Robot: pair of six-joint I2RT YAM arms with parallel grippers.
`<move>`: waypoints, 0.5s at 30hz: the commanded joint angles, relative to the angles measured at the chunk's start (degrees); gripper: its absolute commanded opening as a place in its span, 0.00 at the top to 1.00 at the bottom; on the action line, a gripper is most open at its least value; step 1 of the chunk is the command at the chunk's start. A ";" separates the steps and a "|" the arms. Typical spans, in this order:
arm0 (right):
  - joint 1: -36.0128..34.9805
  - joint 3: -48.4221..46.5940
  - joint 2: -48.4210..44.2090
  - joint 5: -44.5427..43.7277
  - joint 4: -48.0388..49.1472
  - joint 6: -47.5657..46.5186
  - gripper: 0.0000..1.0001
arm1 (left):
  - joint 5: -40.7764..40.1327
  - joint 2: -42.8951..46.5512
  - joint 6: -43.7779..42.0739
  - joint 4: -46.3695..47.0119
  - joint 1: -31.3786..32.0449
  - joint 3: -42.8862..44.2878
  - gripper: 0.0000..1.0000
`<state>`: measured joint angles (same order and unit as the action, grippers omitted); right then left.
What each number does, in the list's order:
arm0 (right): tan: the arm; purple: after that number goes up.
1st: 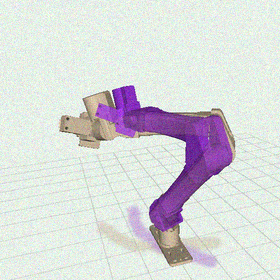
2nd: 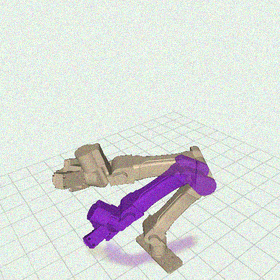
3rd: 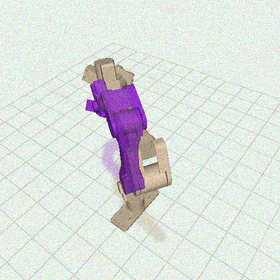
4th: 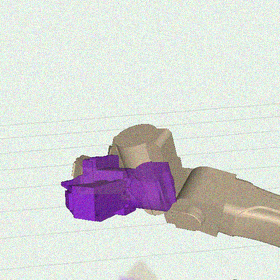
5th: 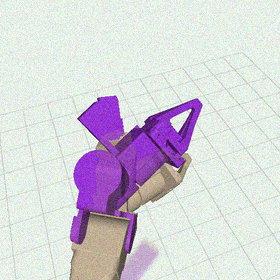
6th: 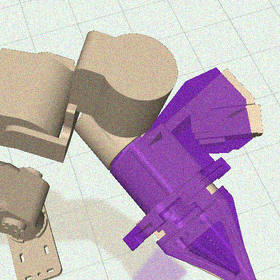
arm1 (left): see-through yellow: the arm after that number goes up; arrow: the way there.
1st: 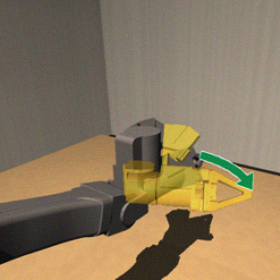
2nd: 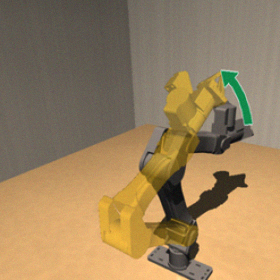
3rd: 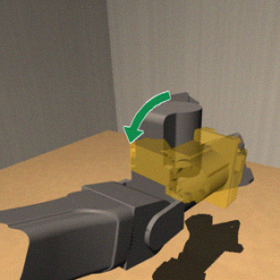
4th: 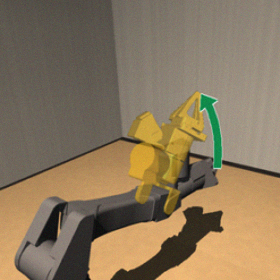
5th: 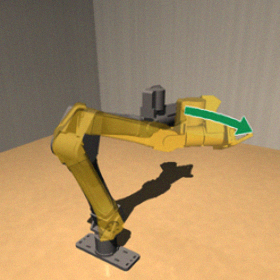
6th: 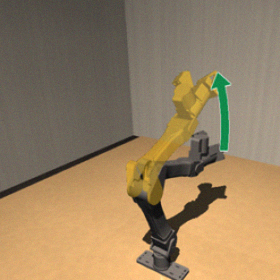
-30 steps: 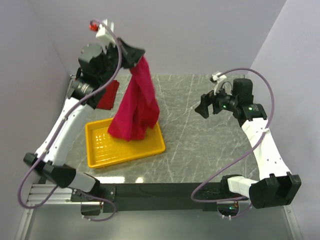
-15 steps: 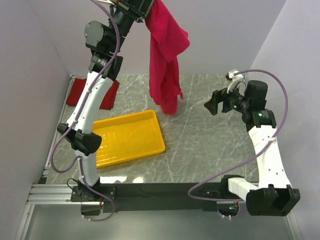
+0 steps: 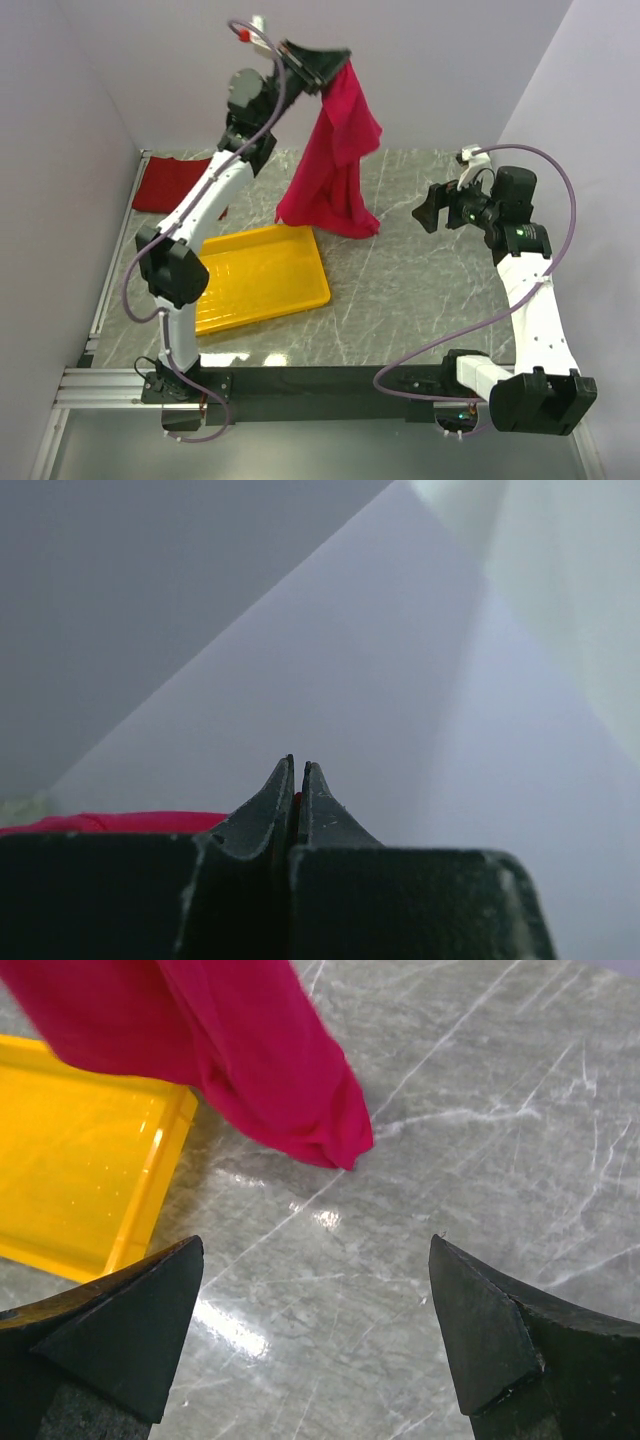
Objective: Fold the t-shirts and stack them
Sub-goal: Move the tshirt to the center of the board
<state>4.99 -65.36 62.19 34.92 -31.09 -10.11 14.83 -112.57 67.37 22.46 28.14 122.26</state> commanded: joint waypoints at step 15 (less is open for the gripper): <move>0.54 6.38 -2.51 1.29 1.74 -4.04 0.00 | 4.52 -6.78 -15.25 -11.21 6.58 -19.05 0.99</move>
<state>5.15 -59.79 61.45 35.11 -30.50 -12.12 22.04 -122.67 57.39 10.57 34.17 107.79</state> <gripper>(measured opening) 0.995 0.031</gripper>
